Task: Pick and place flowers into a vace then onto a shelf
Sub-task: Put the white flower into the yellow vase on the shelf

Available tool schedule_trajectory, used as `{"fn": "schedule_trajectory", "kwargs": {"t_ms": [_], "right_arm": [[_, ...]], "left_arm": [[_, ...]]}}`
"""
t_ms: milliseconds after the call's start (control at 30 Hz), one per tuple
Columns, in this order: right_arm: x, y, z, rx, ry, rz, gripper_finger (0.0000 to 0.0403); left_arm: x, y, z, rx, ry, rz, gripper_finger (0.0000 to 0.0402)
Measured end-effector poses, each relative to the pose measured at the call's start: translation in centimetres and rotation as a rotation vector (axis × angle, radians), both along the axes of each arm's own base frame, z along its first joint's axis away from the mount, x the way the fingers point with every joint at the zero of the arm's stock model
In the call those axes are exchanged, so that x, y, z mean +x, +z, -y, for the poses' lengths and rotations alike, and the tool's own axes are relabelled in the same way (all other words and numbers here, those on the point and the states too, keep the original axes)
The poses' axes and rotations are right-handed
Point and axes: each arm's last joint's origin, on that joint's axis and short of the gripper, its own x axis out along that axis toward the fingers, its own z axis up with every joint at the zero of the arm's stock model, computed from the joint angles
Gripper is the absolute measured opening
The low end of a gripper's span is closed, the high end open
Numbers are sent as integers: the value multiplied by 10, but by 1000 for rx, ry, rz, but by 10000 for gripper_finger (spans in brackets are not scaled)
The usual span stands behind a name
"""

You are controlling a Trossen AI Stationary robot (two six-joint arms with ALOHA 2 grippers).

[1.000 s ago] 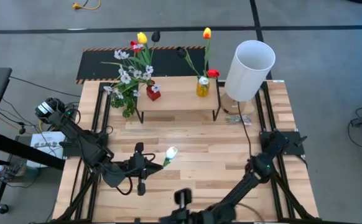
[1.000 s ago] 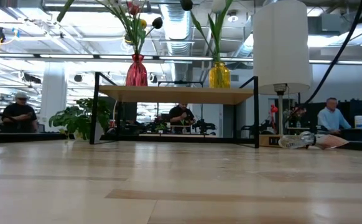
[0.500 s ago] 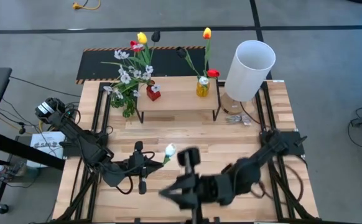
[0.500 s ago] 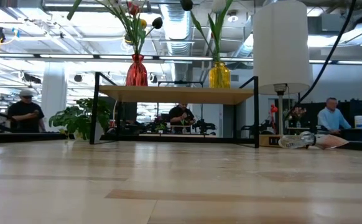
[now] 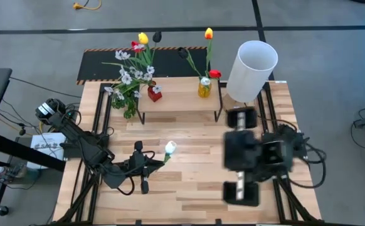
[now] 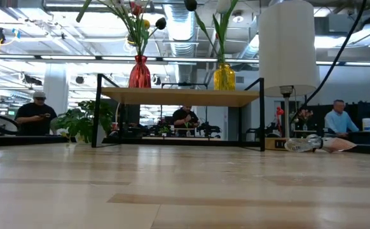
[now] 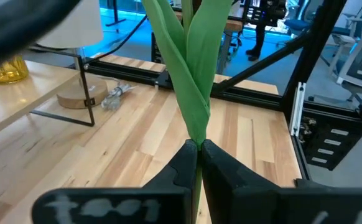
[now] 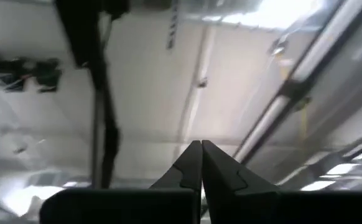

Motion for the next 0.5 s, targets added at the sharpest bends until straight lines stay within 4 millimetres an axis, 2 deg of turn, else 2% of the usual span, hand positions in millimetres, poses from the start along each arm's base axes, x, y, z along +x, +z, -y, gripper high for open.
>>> {"fn": "schedule_trajectory", "kwargs": {"t_ms": [67,133,200,367,433,467,500], "right_arm": [[-11,1,-2,74,-71,51,0],[-16,-8,-9,149,-109,81,0],[-11,-29,-22,176,-102,105,0],[7,-105,-48,235,-55,150,0],[13,-122,-54,188,-7,109,0],[16,-126,-58,162,35,73,0],[15,-127,-57,176,85,106,0]], "left_arm": [[0,0,0,0,1,0,2],[0,0,0,3,10,3,2],[0,0,-1,7,23,7,2],[0,0,0,9,19,7,2],[0,0,0,6,7,4,2],[0,0,1,4,-1,3,2],[0,0,1,2,-7,3,2]]}}
